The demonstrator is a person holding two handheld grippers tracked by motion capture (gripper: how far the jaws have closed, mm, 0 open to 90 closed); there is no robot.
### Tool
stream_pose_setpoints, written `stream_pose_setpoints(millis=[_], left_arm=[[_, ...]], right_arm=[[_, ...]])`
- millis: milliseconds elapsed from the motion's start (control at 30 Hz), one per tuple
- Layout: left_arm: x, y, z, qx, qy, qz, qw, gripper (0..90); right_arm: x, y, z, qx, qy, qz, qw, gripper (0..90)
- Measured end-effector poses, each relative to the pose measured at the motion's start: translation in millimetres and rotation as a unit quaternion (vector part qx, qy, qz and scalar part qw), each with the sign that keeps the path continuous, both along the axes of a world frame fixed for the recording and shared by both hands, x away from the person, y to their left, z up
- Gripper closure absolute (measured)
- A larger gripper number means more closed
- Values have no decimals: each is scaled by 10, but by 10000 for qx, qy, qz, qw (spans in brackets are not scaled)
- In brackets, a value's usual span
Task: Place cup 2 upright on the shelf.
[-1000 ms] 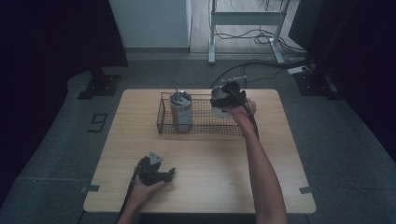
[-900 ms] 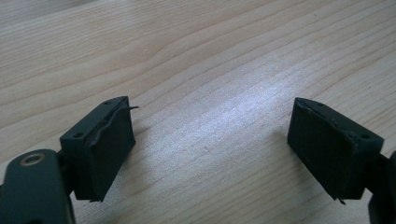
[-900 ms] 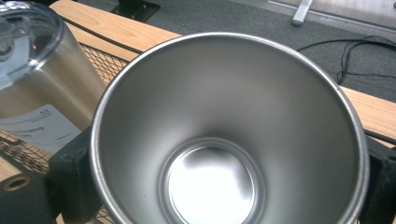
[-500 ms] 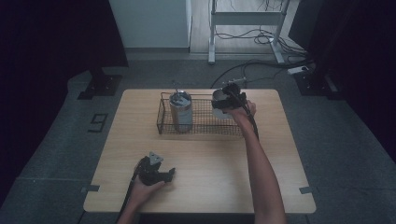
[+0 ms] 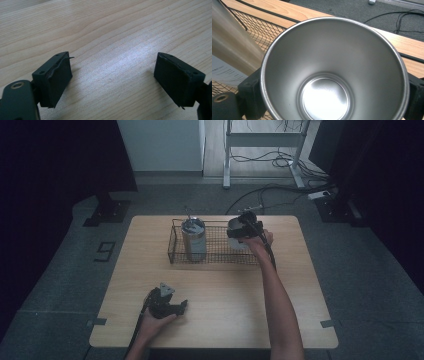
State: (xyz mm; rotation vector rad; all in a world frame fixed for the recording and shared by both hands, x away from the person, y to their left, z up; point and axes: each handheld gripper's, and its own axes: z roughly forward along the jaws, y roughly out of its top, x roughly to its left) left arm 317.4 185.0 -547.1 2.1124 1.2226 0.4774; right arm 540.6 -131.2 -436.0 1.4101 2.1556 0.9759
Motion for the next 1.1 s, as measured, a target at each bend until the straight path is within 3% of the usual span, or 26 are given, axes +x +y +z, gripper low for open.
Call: stream_pose_setpoints(millis=[1100], left_arm=[[0, 1, -1, 6, -4, -6, 10000, 146]], right_arm=[[155, -22, -241, -45, 231, 56, 9997, 68]])
